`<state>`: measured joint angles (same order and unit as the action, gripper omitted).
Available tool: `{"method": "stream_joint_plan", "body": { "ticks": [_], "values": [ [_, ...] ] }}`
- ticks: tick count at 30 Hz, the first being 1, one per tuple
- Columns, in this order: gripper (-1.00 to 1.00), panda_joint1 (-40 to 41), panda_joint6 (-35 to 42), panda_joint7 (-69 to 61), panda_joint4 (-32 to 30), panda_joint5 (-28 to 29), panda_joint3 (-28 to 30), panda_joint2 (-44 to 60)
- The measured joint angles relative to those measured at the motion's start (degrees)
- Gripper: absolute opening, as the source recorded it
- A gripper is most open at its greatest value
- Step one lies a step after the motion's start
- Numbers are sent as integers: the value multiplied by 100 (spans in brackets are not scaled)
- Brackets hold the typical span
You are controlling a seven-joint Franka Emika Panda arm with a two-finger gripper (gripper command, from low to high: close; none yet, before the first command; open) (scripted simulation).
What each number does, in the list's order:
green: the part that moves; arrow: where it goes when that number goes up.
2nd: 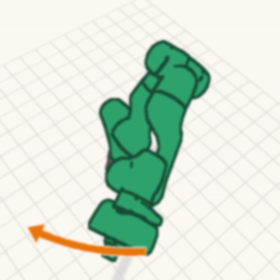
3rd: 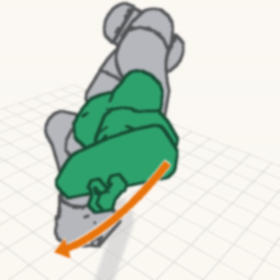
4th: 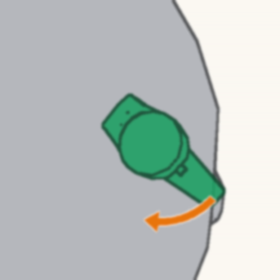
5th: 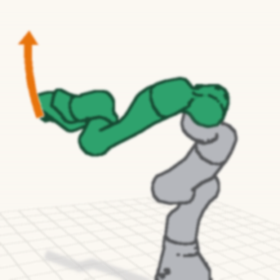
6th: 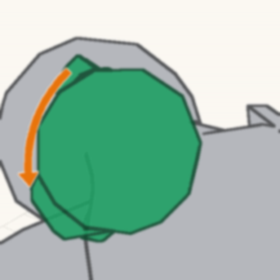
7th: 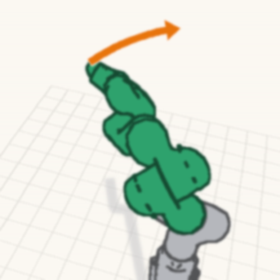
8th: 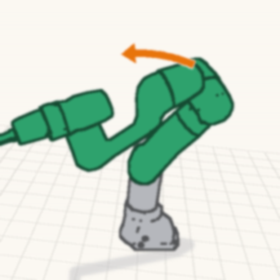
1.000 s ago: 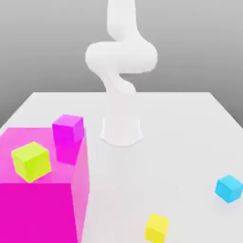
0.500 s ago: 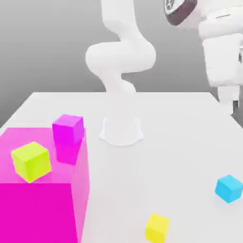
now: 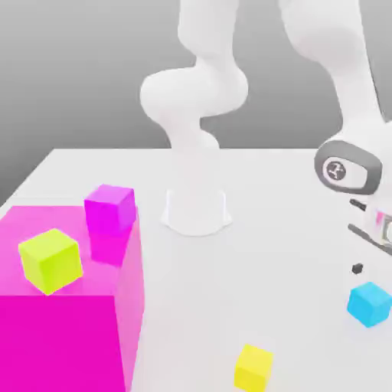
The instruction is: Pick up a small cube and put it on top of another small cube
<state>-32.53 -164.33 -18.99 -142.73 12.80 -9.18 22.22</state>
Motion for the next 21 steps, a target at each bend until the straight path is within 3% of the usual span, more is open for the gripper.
{"method": "stream_joint_plan", "body": {
  "ticks": [1,8,13,21],
  "values": [
    [-100,-51,-86,33,22,48,61,109],
    [-100,-40,-57,27,16,42,46,88],
    [-100,235,646,-350,-173,-477,-326,-819],
    [-100,915,1198,1131,-33,-973,650,-1242]
  ]
}}
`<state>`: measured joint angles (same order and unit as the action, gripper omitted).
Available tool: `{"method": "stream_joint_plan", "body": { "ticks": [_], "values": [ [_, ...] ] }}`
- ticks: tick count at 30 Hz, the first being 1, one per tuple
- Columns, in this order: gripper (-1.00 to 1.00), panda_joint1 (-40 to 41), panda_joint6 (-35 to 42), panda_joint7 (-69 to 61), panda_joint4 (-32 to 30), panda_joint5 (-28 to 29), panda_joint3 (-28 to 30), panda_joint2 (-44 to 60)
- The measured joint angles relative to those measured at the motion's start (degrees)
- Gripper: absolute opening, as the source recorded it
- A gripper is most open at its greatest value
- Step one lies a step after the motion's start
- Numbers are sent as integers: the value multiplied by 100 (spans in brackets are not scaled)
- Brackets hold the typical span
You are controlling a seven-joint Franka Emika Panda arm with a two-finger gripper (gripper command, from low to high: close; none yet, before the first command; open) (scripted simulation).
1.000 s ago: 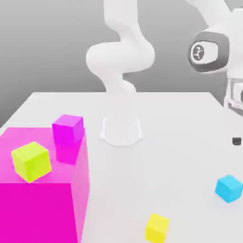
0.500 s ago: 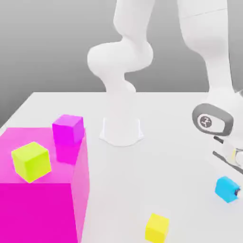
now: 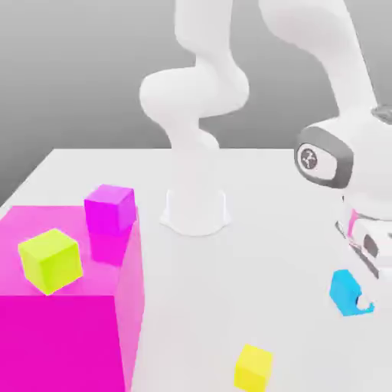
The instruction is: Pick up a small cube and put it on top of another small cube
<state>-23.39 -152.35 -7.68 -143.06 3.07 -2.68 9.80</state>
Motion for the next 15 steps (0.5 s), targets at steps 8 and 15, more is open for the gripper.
{"method": "stream_joint_plan", "body": {
  "ticks": [8,15],
  "values": [
    [-100,631,73,1259,169,-526,830,59],
    [100,697,-438,1205,204,-670,784,611]
  ]
}}
